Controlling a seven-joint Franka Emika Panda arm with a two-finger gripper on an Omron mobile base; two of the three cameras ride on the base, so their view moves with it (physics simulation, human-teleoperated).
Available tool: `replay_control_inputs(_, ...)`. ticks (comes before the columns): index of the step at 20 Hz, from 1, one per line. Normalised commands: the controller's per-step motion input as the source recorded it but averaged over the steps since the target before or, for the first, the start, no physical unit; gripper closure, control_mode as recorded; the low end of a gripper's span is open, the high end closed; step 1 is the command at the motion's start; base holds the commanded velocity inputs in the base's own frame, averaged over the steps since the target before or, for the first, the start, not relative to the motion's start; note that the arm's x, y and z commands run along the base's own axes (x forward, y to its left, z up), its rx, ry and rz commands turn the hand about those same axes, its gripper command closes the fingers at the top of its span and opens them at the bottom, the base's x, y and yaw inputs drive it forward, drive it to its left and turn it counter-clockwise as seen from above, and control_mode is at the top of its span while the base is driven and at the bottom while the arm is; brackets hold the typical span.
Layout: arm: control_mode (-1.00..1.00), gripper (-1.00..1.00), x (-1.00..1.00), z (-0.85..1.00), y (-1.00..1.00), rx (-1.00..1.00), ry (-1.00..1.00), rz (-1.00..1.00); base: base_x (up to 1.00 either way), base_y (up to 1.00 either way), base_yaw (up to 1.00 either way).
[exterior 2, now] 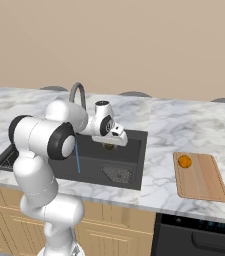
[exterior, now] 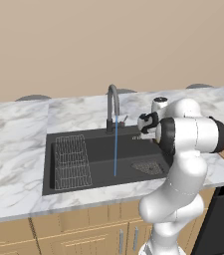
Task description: Pick the orange, kiwi from the sink and place them on the cutting board to airdry. Then turn off the sink faucet.
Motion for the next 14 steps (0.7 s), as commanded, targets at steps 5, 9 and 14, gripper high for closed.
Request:
replay_control_inputs(5, -1.00, 1.00, 0.00, 0.19, -0.19, -0.02, 0.00, -0.04, 0.00, 0.00, 0.00)
replay_control_inputs(9, -1.00, 1.00, 0.00, 0.14, -0.21, -0.01, 0.00, -0.04, 0.00, 0.00, 0.00)
replay_control_inputs(14, -1.00, 1.00, 0.00, 0.09, -0.23, -0.01, 0.02, -0.05, 0.00, 0.00, 0.00)
